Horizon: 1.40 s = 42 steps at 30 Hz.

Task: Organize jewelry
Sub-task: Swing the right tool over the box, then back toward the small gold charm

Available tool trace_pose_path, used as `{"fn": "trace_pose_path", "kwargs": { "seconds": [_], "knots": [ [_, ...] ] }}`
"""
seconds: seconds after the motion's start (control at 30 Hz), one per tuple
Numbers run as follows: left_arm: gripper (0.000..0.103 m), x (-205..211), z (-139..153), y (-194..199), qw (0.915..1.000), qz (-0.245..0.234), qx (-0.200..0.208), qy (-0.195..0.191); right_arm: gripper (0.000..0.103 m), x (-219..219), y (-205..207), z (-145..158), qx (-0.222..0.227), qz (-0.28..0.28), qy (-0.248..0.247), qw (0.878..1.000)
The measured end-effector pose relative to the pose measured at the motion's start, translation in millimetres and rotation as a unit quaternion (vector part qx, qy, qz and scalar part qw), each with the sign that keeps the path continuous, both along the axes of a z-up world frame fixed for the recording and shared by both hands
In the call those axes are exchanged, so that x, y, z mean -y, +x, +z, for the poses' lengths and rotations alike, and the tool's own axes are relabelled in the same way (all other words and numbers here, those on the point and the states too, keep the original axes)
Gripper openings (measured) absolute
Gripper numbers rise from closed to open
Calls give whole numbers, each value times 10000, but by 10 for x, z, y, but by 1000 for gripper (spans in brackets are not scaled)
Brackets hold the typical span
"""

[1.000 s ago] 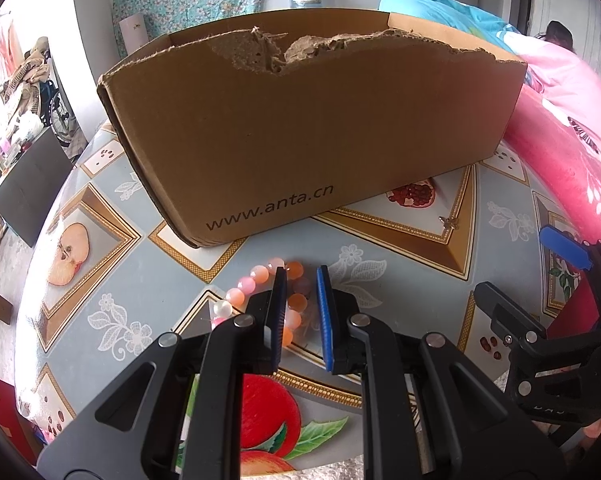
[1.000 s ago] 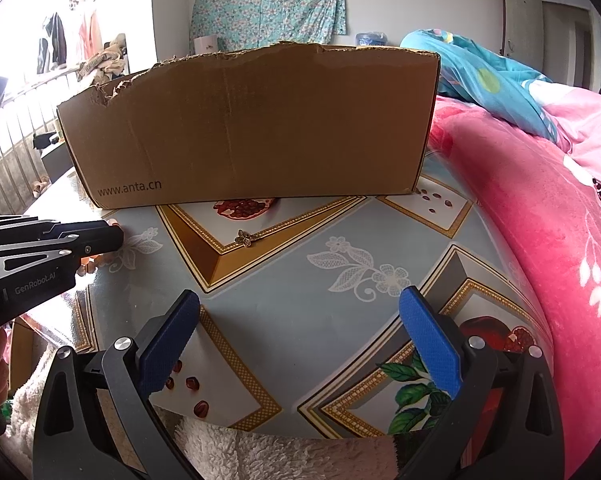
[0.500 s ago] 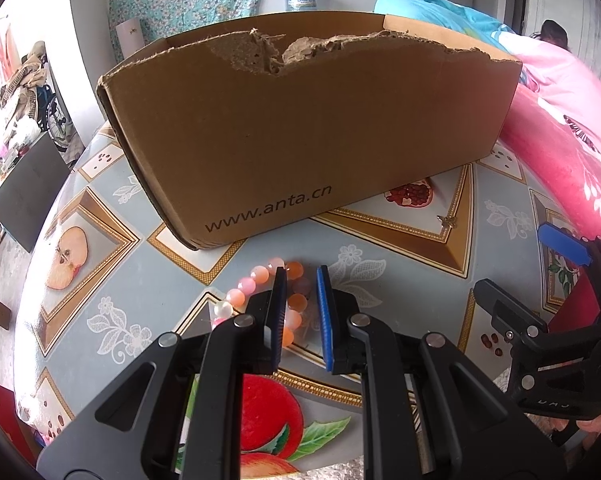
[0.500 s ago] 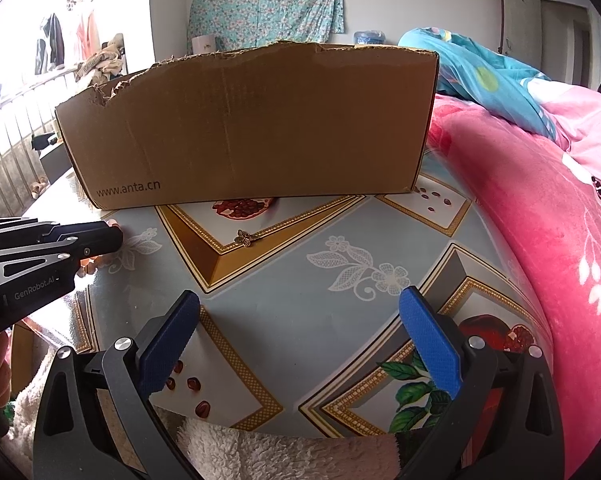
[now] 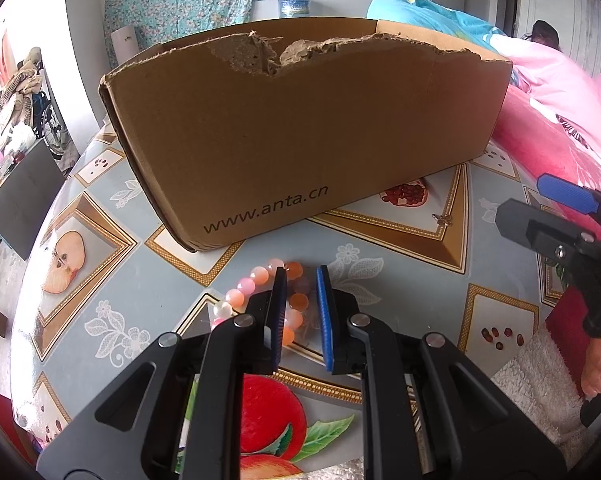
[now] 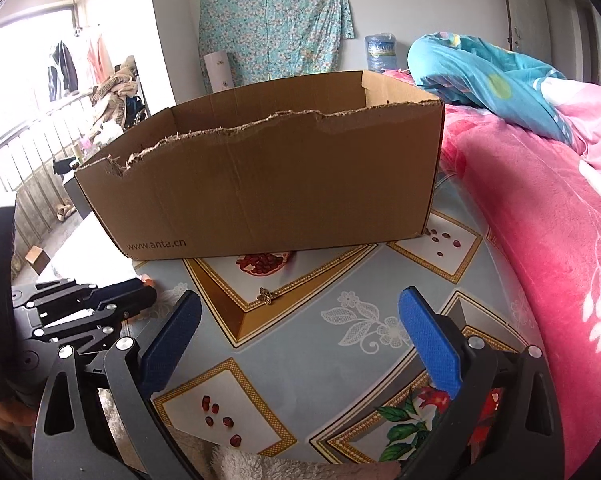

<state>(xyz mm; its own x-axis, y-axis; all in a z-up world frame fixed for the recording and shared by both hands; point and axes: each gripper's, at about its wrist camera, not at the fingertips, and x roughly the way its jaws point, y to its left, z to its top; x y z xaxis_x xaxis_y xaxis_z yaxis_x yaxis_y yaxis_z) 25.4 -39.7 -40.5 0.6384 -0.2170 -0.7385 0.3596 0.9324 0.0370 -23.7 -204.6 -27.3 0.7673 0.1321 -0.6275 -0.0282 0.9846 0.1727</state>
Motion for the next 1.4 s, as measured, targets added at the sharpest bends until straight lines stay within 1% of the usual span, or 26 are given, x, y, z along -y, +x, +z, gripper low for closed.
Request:
{"fn": "trace_pose_path", "kwargs": {
  "seconds": [0.07, 0.2, 0.27, 0.33, 0.47, 0.5, 0.57, 0.7, 0.77, 0.97, 1.13, 1.4],
  "knots": [
    [14, -6, 1, -1, 10000, 8, 5, -7, 91, -10, 97, 60, -58, 116, 140, 9998],
    [14, -13, 4, -1, 10000, 0, 1, -9, 83, -83, 307, 169, -210, 439, 571, 9972],
    [14, -10, 3, -1, 10000, -13, -3, -4, 77, -142, 394, 196, -300, 573, 691, 9955],
    [14, -14, 2, 3, 10000, -27, -11, -5, 73, -199, 475, 201, -401, 649, 747, 9943],
    [14, -16, 1, 6, 10000, -35, -10, 0, 57, -263, 580, 171, -631, 710, 885, 9915],
    [14, -17, 0, 6, 10000, -36, -10, 2, 56, -289, 597, 161, -665, 729, 904, 9910],
    [14, -19, 1, 9, 10000, -37, -23, -11, 50, -315, 616, 138, -744, 770, 940, 9898],
    [14, -52, 10, 37, 9999, -20, -111, -114, 43, -324, 664, 111, -862, 800, 1044, 9876],
    [14, -57, 9, 38, 9999, -31, -99, -95, 39, -322, 698, 106, -886, 806, 1072, 9870],
    [14, -81, 16, 66, 9998, -15, -145, -138, 31, -352, 731, 65, -991, 869, 1316, 9825],
    [14, -98, 16, 81, 9997, -4, -161, -168, 28, -376, 757, 24, -1077, 902, 1424, 9798],
    [14, -107, 7, 84, 9998, -24, -154, -152, 27, -402, 794, 52, -1032, 959, 1516, 9784]
  ]
}}
